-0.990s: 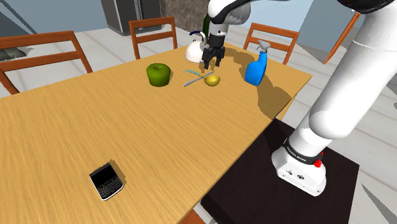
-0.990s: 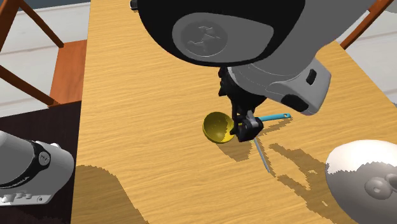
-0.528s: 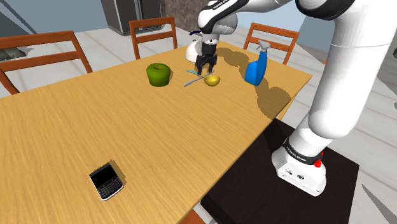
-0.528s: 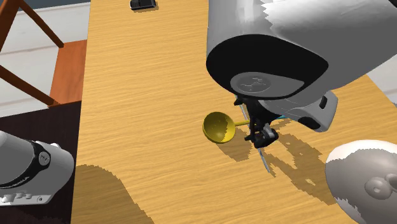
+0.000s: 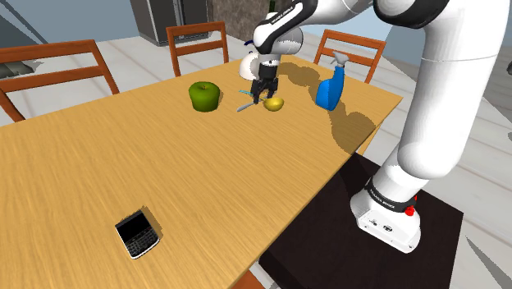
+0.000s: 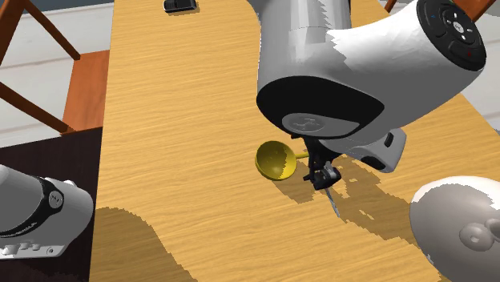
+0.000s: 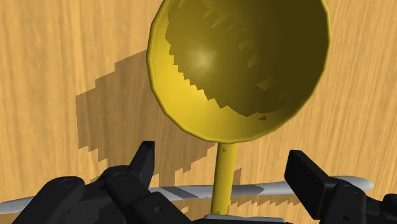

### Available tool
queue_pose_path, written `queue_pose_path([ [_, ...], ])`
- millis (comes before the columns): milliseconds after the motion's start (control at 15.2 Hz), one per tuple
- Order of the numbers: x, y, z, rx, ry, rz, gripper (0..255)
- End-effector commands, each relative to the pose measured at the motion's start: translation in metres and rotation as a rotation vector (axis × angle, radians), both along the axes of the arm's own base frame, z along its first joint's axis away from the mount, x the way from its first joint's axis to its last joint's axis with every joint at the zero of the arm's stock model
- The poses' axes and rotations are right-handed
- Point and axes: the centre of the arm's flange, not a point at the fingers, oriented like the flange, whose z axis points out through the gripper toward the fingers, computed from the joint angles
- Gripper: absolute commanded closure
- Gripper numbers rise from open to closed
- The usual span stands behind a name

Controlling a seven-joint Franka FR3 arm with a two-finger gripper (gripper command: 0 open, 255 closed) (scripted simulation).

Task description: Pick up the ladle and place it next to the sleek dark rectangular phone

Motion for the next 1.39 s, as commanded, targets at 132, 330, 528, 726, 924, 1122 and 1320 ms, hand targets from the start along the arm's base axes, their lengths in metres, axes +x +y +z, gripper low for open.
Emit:
queue_pose_path([
  [132,0.0,0.0,-0.001,0.0,0.0,0.0,0],
  [330,0.0,0.0,-0.001,0.0,0.0,0.0,255],
  [528,0.0,0.0,-0.001,0.0,0.0,0.0,255],
  [726,0.0,0.0,-0.001,0.0,0.0,0.0,255],
  [924,0.0,0.0,-0.001,0.0,0.0,0.0,255],
  [1122,0.0,0.0,0.015,0.0,0.0,0.0,255],
  [1320,0.0,0.0,0.031,0.0,0.0,0.0,255],
])
